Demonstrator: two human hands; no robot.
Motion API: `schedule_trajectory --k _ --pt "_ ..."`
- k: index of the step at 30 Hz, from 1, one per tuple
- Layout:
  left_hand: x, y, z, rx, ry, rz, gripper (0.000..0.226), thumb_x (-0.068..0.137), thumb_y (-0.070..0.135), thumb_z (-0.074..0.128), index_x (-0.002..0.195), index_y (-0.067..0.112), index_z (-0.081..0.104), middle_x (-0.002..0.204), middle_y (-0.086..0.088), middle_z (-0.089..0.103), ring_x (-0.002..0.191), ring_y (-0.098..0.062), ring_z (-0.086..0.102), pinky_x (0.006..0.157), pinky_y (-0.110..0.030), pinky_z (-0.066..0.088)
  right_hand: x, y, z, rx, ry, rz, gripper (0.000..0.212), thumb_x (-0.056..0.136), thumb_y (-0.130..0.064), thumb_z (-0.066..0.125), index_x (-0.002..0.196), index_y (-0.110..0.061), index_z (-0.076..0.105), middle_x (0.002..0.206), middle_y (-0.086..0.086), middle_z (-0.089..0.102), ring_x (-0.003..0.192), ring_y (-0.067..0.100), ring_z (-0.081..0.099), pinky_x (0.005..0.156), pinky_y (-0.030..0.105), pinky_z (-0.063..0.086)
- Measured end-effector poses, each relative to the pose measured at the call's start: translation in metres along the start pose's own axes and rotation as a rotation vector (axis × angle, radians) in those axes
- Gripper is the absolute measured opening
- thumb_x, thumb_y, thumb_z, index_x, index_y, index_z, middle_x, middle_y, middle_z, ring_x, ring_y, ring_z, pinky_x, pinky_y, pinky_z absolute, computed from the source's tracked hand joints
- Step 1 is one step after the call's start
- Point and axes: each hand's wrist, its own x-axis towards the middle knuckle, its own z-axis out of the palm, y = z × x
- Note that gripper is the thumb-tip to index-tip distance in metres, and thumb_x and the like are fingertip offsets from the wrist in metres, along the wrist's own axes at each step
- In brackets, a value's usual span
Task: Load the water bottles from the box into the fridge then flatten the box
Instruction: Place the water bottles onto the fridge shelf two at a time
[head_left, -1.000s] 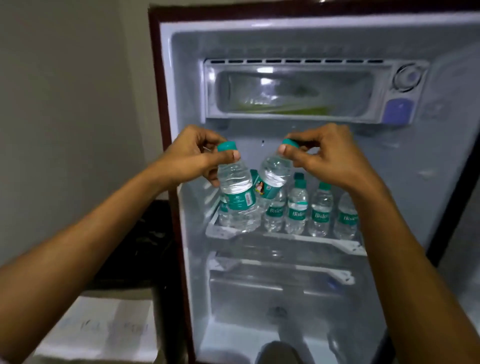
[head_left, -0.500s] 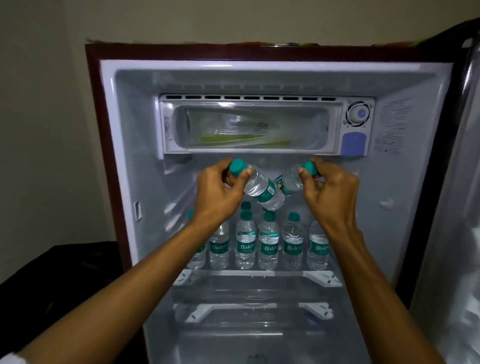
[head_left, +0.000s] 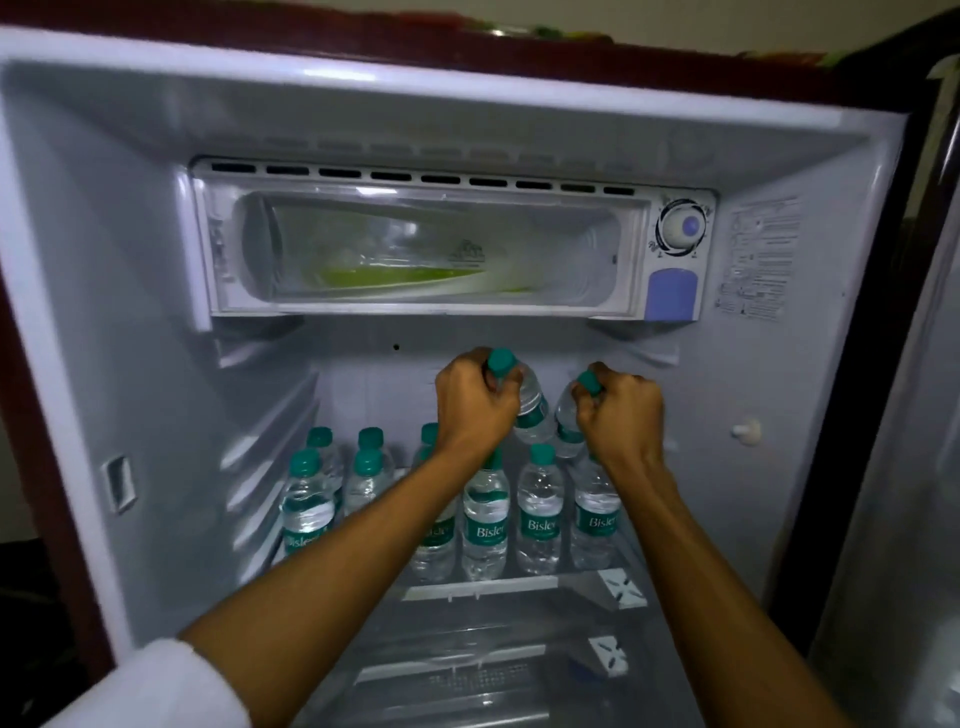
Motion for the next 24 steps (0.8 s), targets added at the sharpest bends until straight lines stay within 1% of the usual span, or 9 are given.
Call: schedule_trajectory --k 2,5,8,11,13,16,18,21,24 --pt "0.013 -0.008 0.013 0.023 -0.055 -0.059 0.013 0.085 0.017 0.070 0.092 0.005 0.068 0.075 -0.001 0.063 0.067 -0.011 0.056 0.061 -0.008 0.037 0.007 0.008 0.011 -0.043 -0.062 0.037 0.033 0.090 -0.027 0.067 0.113 -0.004 0.071 0.095 0.020 0.073 0.080 0.034 0.069 0.072 0.031 0.054" --pt "0.031 -0.024 0.035 0.138 -0.202 -0.151 0.019 0.084 0.022 0.071 0.096 0.007 0.069 0.093 -0.007 0.070 0.084 -0.017 0.063 0.072 -0.021 0.047 0.018 0.014 0.024 -0.111 -0.209 0.079 0.037 0.091 -0.031 0.065 0.115 -0.003 0.068 0.106 0.021 0.069 0.090 0.036 0.066 0.080 0.035 0.056" --pt "0.040 -0.035 0.053 0.269 -0.399 -0.190 0.025 0.084 0.030 0.072 0.089 0.006 0.066 0.087 -0.007 0.066 0.079 -0.017 0.060 0.064 -0.023 0.043 0.033 0.013 0.031 -0.257 -0.470 0.208 0.041 0.091 -0.037 0.064 0.117 -0.005 0.061 0.113 0.016 0.064 0.098 0.032 0.063 0.082 0.034 0.055" --pt "0.041 -0.042 0.065 0.326 -0.526 -0.204 0.027 0.084 0.033 0.072 0.082 0.008 0.060 0.079 -0.005 0.060 0.074 -0.017 0.058 0.058 -0.022 0.039 0.042 0.011 0.035 -0.371 -0.619 0.271 0.044 0.088 -0.036 0.068 0.120 -0.008 0.059 0.120 0.014 0.062 0.106 0.030 0.062 0.088 0.035 0.054" --pt "0.040 -0.043 0.071 0.347 -0.598 -0.203 0.026 0.083 0.032 0.073 0.084 0.010 0.058 0.077 -0.003 0.056 0.073 -0.015 0.055 0.059 -0.020 0.039 0.042 0.013 0.039 -0.414 -0.663 0.283 0.046 0.086 -0.034 0.071 0.121 -0.008 0.059 0.122 0.013 0.062 0.109 0.029 0.062 0.091 0.036 0.053" --pt "0.041 -0.041 0.075 0.402 -0.709 -0.189 0.026 0.079 0.028 0.075 0.073 0.010 0.056 0.069 -0.001 0.055 0.069 -0.014 0.056 0.051 -0.018 0.038 0.041 0.018 0.042 -0.446 -0.672 0.301 0.045 0.084 -0.033 0.073 0.120 -0.009 0.059 0.122 0.013 0.062 0.110 0.028 0.062 0.093 0.036 0.053" --pt "0.040 -0.039 0.079 0.463 -0.776 -0.168 0.027 0.077 0.029 0.075 0.070 0.013 0.055 0.071 -0.003 0.059 0.068 -0.014 0.058 0.052 -0.020 0.042 0.041 0.019 0.043 -0.444 -0.666 0.309 0.045 0.083 -0.032 0.074 0.119 -0.009 0.060 0.121 0.012 0.063 0.109 0.028 0.062 0.092 0.036 0.053" --pt "0.039 -0.038 0.084 0.536 -0.840 -0.150 0.026 0.078 0.032 0.074 0.085 0.012 0.059 0.091 -0.008 0.066 0.082 -0.020 0.065 0.064 -0.025 0.050 0.042 0.019 0.043 -0.445 -0.667 0.320 0.042 0.082 -0.030 0.075 0.116 -0.010 0.061 0.117 0.011 0.064 0.104 0.028 0.063 0.089 0.036 0.054" --pt "0.041 -0.038 0.084 0.552 -0.872 -0.149 0.026 0.080 0.030 0.073 0.089 0.012 0.058 0.089 -0.008 0.064 0.079 -0.019 0.063 0.060 -0.023 0.047 0.041 0.019 0.041 -0.448 -0.653 0.320 0.040 0.082 -0.030 0.075 0.115 -0.010 0.062 0.112 0.010 0.065 0.100 0.026 0.064 0.086 0.035 0.054"
